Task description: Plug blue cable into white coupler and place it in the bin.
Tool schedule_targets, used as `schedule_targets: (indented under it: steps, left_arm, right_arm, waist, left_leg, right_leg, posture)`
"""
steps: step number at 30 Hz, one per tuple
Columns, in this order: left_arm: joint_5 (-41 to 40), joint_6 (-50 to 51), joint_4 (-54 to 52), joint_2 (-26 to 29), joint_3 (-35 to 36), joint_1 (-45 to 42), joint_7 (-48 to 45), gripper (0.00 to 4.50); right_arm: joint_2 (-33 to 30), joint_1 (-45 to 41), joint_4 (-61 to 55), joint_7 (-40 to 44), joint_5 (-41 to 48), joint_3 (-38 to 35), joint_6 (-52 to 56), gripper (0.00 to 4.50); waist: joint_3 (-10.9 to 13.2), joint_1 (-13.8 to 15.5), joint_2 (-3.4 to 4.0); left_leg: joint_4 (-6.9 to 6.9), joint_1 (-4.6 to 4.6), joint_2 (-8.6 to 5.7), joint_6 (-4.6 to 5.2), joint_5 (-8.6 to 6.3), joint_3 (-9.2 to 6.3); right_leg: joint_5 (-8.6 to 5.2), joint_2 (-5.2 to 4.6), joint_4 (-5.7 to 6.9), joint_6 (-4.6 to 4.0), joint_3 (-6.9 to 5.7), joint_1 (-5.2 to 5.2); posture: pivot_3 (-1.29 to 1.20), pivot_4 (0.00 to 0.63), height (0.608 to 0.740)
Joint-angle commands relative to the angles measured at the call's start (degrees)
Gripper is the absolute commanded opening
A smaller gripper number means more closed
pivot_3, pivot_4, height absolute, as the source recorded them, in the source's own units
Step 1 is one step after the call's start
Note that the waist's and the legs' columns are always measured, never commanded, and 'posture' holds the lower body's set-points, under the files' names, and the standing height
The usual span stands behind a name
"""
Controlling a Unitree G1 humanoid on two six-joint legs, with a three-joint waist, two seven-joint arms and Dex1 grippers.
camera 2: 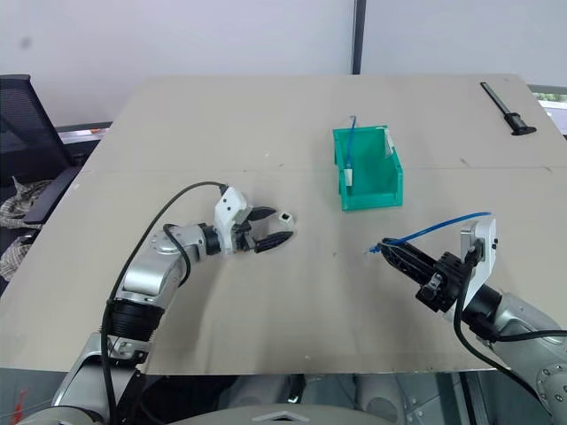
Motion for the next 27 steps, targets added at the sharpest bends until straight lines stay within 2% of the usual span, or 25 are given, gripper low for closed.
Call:
schedule_targets:
  steps: [1, 11, 19, 20, 22, 27]
  left_arm:
    - [0.60, -3.43, 2.00, 0.54, 0.24, -1.47, -2.82, 4.15]
    - [1.17, -5.10, 5.83, -0.59, 0.39, -3.43, -5.11, 4.15]
    - [2.04, 0.69, -2.03, -3.99, 1.03, -0.07, 4.43, 4.15]
    - [2.39, 1.30, -3.19, -4.48, 0.84, 0.41, 5.85, 3.78]
    - [2.95, 2.60, -5.77, -5.17, 0.01, 1.73, 7.67, 3.50]
    - [5.02, 4.64, -9.53, -6.61, -0.64, 4.26, 12.73, 1.16]
  right_arm:
    - [0.33, 0.38, -2.24, 0.19, -0.21, -0.99, -1.19, 0.00]
    - [0.18, 1.54, -2.96, -0.07, -0.68, -1.21, -1.53, 0.00]
    - [-0.21, 2.08, -3.08, 0.18, -1.08, -1.56, -1.41, 0.00]
    - [-0.23, 2.08, -3.07, 0.21, -1.11, -1.55, -1.42, 0.00]
    - [-0.27, 2.04, -3.04, 0.27, -1.23, -1.47, -1.38, 0.00]
    - [-0.59, 1.64, -2.65, 0.67, -1.70, -1.39, -1.20, 0.00]
  waist:
    - [0.00, 0.04, 0.00]
    - [0.00, 0.02, 0.00]
    - [-0.01, 0.01, -0.01]
    - [-0.01, 0.05, -0.01]
    - [-0.01, 0.06, -0.01]
    - [-0.02, 0.10, -0.01]
  left_leg:
    - [0.00, 0.00, 0.00, -0.01, 0.00, 0.00]
    - [0.01, -0.01, 0.00, 0.00, 0.00, 0.00]
    - [0.01, 0.00, 0.00, -0.01, 0.01, -0.01]
    - [0.01, -0.01, 0.00, -0.01, 0.01, -0.01]
    - [0.02, -0.01, 0.00, -0.01, 0.01, -0.02]
    - [0.02, 0.01, 0.00, -0.01, 0.01, 0.00]
  right_leg:
    - [0.00, 0.00, 0.00, 0.00, -0.01, 0.00]
    - [0.00, 0.00, 0.00, -0.01, 0.00, 0.00]
    - [0.00, 0.00, 0.00, 0.00, 0.01, 0.00]
    - [0.01, 0.00, 0.00, 0.00, 0.01, 0.00]
    - [0.01, 0.00, 0.00, 0.00, 0.00, 0.00]
    - [0.01, 0.00, 0.01, 0.00, 0.02, 0.01]
  posture:
    - [0.00, 0.150, 0.729]
    - [0.00, 0.150, 0.729]
    - [0.00, 0.150, 0.729]
    - [0.00, 0.150, 0.729]
    - [0.00, 0.150, 0.729]
    - [0.00, 0.150, 0.729]
